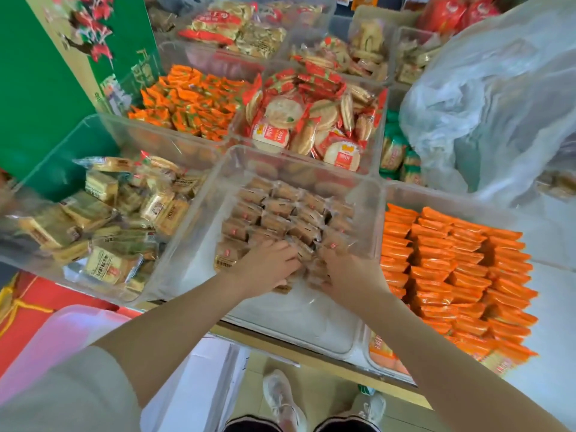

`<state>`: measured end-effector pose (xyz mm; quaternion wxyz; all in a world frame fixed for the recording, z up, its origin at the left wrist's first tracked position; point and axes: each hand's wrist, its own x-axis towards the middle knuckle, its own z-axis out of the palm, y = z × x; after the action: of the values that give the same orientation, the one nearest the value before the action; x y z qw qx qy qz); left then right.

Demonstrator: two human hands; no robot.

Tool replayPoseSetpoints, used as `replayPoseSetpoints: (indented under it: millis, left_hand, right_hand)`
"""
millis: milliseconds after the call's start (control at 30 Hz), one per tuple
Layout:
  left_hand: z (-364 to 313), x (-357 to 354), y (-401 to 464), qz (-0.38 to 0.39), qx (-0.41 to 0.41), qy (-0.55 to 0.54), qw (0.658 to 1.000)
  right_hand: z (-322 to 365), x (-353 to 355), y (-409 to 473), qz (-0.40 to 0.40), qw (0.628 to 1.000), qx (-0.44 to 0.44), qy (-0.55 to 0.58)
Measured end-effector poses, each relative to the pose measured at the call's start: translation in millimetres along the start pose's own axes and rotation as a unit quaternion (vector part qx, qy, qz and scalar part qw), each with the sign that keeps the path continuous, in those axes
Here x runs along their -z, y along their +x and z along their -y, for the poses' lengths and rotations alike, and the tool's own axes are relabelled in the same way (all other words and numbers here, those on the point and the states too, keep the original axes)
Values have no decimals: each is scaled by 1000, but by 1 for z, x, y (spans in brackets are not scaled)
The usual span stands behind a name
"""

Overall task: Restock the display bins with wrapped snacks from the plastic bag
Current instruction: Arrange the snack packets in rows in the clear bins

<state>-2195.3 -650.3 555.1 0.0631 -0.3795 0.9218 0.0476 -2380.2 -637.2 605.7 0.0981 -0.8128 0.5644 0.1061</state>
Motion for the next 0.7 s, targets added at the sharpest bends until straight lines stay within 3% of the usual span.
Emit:
replayPoseSetpoints:
  millis: [133, 333, 567, 700]
  left_hand:
    - [4, -4, -6, 18, -50, -22, 998]
    - [11, -9, -15, 9, -63, 13, 998]
    - [9, -1, -4, -19, -59, -48, 997]
    - [8, -6, 5, 6, -63, 25, 998]
  right_hand:
    - [9, -13, 8, 2, 998, -22, -63]
    - [16, -12, 13, 73, 985, -7, -156]
    - [16, -11, 7, 8, 998, -46, -51]
    - [15, -12, 4, 17, 997, -30, -74]
